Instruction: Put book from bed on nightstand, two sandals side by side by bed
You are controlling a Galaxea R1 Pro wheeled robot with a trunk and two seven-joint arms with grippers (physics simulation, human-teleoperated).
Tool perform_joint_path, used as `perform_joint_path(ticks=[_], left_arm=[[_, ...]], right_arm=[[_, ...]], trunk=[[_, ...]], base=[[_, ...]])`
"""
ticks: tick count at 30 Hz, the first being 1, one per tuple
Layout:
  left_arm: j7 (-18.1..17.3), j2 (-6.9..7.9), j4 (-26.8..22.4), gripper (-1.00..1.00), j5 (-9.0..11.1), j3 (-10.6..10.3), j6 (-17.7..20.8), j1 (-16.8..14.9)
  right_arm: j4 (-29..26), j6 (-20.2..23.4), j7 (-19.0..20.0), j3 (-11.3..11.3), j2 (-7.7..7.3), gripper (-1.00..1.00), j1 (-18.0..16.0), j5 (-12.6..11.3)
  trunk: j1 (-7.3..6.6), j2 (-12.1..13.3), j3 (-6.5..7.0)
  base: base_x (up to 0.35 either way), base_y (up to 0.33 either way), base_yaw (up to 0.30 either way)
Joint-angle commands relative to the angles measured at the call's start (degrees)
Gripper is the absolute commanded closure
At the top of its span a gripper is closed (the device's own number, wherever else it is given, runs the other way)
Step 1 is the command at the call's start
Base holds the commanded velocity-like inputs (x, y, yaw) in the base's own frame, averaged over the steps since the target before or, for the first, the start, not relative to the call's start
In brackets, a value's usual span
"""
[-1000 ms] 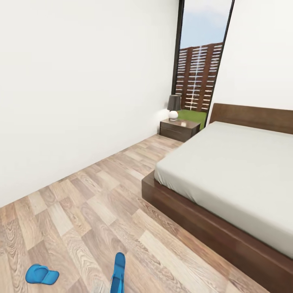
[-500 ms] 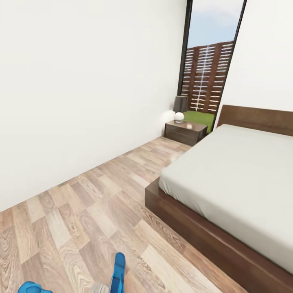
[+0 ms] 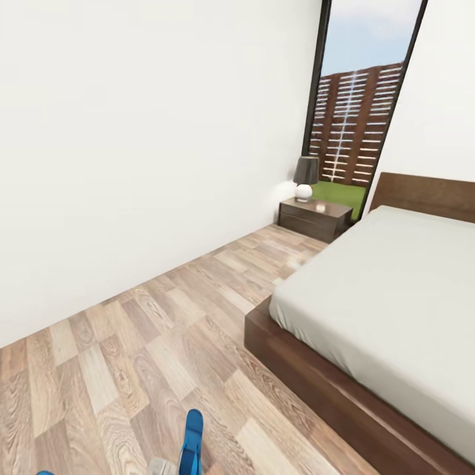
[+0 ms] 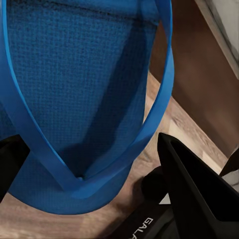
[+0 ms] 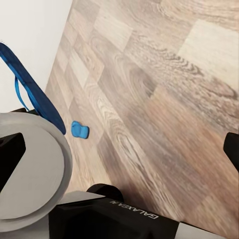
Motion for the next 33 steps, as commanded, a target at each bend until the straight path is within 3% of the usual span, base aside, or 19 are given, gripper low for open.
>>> perform_joint_path(ticks=[1, 9, 20, 33], left_arm=[[0.00, 0.05, 0.01, 1.00, 0.50, -0.48, -0.06, -0.04], [0.00, 0.05, 0.01, 1.00, 0.49, -0.48, -0.04, -0.04], [0.00, 0.05, 0.01, 1.00, 0.52, -0.48, -0.07, -0.04], [0.00, 0.05, 0.01, 1.00, 0.51, -0.48, -0.10, -0.04]], right_arm=[[-0.01, 0.54, 0.22, -0.08, 0.01, -1.00, -0.01, -0.21], [-0.01, 0.53, 0.18, -0.07, 0.01, -1.00, -0.01, -0.21], [-0.01, 0.50, 0.11, -0.06, 0.01, -1.00, -0.01, -0.21], [-0.01, 0.50, 0.15, -0.07, 0.01, -1.00, -0.01, -0.21]], trunk=[[0.00, -0.02, -0.05], [0.00, -0.02, -0.05], [0.00, -0.02, -0.05], [0.00, -0.02, -0.05]], base=[[0.038, 0.000, 0.092], [0.059, 0.000, 0.022], [0.279, 0.000, 0.007], [0.020, 0.000, 0.241]])
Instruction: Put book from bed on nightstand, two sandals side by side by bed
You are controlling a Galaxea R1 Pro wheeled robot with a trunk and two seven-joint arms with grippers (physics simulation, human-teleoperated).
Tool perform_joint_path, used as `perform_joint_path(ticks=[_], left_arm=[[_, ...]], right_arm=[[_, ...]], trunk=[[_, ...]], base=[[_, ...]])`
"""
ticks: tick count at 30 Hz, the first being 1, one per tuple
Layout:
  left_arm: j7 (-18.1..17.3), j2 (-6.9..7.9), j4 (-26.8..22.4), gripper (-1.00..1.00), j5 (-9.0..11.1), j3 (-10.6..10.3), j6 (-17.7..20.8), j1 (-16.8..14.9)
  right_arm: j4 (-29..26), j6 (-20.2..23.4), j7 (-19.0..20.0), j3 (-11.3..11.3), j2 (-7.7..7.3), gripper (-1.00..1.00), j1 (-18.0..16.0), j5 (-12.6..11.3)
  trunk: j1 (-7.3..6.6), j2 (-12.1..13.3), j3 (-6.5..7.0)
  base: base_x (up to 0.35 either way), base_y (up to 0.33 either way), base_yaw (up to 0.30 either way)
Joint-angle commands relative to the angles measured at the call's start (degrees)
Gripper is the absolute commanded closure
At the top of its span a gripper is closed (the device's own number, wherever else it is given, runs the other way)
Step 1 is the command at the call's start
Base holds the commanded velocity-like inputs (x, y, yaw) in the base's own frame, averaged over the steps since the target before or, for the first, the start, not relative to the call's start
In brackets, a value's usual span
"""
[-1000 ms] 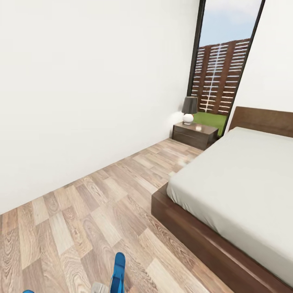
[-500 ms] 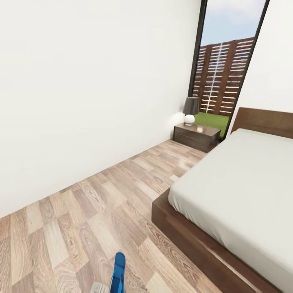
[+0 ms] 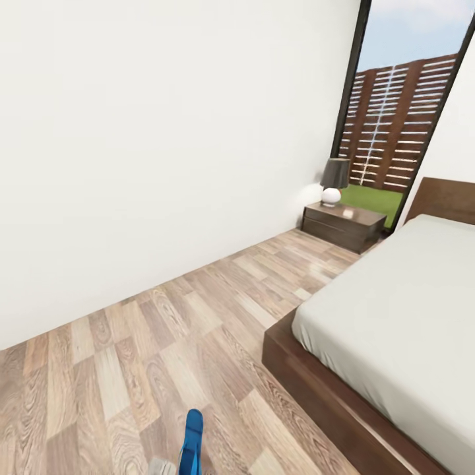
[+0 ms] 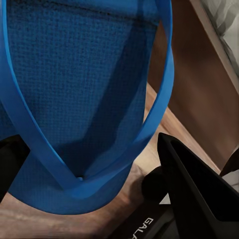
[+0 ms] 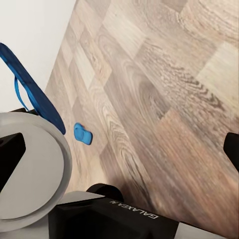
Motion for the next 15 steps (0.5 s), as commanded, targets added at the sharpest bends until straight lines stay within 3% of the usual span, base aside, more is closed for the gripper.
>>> perform_joint_path(ticks=[1, 7, 15], left_arm=[[-0.01, 0.05, 0.03, 1.00, 0.48, -0.48, -0.07, -0.05], [-0.01, 0.05, 0.03, 1.00, 0.48, -0.48, -0.02, -0.05], [-0.01, 0.02, 0.03, 1.00, 0.48, -0.48, 0.02, -0.05]], right_arm=[[-0.01, 0.52, 0.23, -0.12, 0.01, -1.00, -0.01, -0.21], [-0.01, 0.53, 0.24, -0.13, 0.01, -1.00, -0.01, -0.21], [-0.01, 0.50, 0.24, -0.11, 0.01, -1.00, -0.01, -0.21]], trunk=[[-0.01, -0.02, -0.05], [-0.01, -0.02, -0.05], [-0.01, -0.02, -0.05]], base=[[0.000, 0.000, 0.235], [0.017, 0.000, 0.067], [0.287, 0.000, 0.014]])
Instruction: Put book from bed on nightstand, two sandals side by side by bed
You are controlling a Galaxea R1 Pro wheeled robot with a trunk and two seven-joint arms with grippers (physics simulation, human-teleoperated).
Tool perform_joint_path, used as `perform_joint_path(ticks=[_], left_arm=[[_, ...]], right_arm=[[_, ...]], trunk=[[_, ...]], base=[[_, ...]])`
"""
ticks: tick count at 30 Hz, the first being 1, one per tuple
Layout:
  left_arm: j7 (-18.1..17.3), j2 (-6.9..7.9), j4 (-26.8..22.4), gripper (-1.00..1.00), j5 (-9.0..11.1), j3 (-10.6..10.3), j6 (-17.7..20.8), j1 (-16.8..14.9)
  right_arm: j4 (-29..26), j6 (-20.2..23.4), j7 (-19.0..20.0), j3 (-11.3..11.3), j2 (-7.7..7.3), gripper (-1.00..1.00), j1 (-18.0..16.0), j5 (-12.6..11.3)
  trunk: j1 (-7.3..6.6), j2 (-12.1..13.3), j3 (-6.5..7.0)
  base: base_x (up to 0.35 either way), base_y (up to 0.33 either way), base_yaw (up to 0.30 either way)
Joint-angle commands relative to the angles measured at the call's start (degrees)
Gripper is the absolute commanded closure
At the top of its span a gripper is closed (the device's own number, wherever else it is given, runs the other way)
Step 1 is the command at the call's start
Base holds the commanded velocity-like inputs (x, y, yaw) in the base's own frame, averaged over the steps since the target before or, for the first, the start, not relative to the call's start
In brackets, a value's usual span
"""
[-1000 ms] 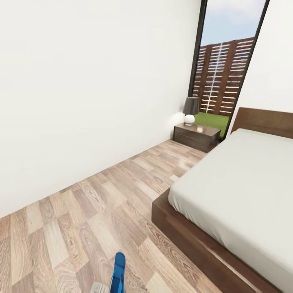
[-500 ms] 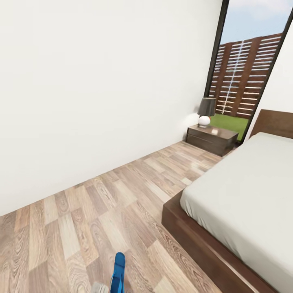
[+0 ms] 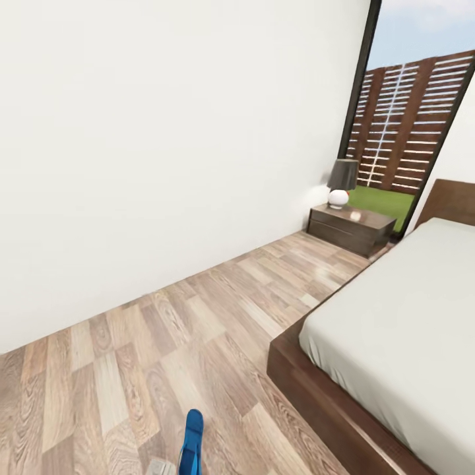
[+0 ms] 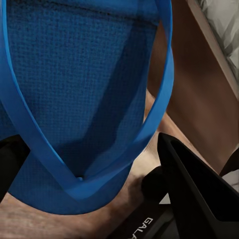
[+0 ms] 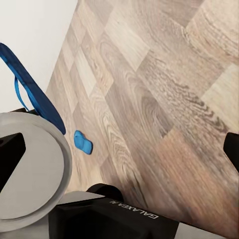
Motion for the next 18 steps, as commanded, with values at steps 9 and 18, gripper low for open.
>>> perform_joint_path(ticks=[9, 18], left_arm=[[-0.01, 0.06, 0.00, 1.00, 0.52, -0.47, -0.06, -0.03], [-0.35, 0.08, 0.01, 1.00, 0.60, -0.47, -0.06, -0.01]], right_arm=[[-0.02, 0.54, 0.20, -0.08, 0.01, -1.00, -0.01, -0.21], [-0.02, 0.55, 0.20, -0.11, 0.01, -1.00, -0.01, -0.21]], trunk=[[0.03, -0.02, -0.05], [0.03, -0.02, -0.05]], base=[[0.254, 0.000, 0.065], [0.013, 0.000, 0.274]])
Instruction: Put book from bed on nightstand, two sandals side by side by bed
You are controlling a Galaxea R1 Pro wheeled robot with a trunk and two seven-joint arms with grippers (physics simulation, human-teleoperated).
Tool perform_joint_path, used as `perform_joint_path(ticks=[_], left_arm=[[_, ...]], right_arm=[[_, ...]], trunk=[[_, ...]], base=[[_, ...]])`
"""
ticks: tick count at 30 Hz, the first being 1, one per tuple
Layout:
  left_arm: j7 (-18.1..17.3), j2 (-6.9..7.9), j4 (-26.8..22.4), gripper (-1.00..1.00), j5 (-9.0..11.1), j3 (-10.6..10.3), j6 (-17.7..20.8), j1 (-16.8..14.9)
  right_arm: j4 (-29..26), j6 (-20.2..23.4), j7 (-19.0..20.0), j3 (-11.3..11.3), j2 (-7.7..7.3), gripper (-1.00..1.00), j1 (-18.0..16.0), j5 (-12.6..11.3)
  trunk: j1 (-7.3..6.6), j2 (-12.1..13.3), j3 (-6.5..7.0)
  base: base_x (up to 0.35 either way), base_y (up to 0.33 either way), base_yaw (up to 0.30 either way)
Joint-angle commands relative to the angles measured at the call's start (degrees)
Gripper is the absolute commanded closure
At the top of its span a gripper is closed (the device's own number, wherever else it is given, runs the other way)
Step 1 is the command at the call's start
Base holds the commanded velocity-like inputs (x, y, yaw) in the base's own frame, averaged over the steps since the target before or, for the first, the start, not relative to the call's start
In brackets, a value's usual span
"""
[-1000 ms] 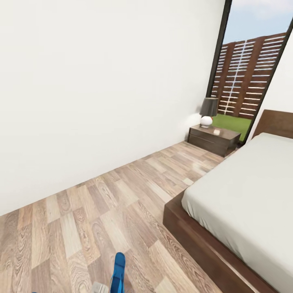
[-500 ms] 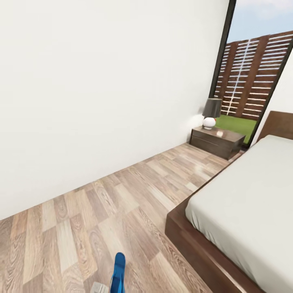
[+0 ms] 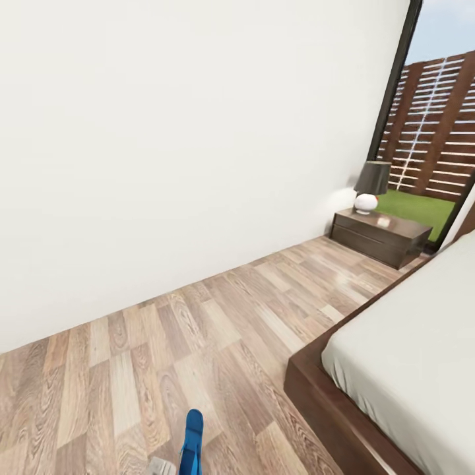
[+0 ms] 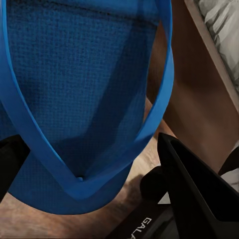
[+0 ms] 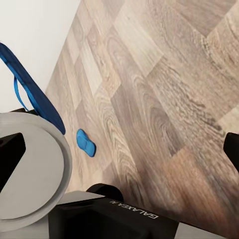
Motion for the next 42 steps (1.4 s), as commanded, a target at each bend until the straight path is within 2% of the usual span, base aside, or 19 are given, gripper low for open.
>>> perform_joint_path(ticks=[1, 4, 20, 32, 42], left_arm=[[-0.03, 0.05, 0.02, 1.00, 0.49, -0.48, -0.06, -0.04], [-0.14, 0.05, 0.01, 1.00, 0.49, -0.48, -0.02, -0.06], [-0.10, 0.05, 0.01, 1.00, 0.49, -0.48, 0.12, -0.06], [-0.03, 0.05, 0.01, 1.00, 0.49, -0.48, 0.04, -0.06], [0.16, 0.05, 0.01, 1.00, 0.49, -0.47, 0.08, -0.06]], right_arm=[[-0.01, 0.52, 0.23, -0.09, 0.01, -1.00, -0.01, -0.21], [-0.01, 0.53, 0.23, -0.12, 0.01, -1.00, -0.01, -0.21], [-0.01, 0.51, 0.18, -0.09, 0.01, -1.00, -0.01, -0.21], [-0.01, 0.51, 0.18, -0.16, 0.01, -1.00, -0.01, -0.21], [-0.01, 0.53, 0.39, -0.08, 0.01, -1.00, -0.01, -0.21]], trunk=[[-0.01, -0.02, -0.05], [-0.01, -0.02, -0.05], [-3.52, 6.40, 2.82], [-3.52, 6.40, 2.82], [-3.52, 6.40, 2.82]], base=[[0.001, 0.000, 0.189], [0.000, 0.000, 0.092], [0.000, 0.000, 0.009], [0.000, 0.000, 0.265], [0.236, 0.000, 0.044]])
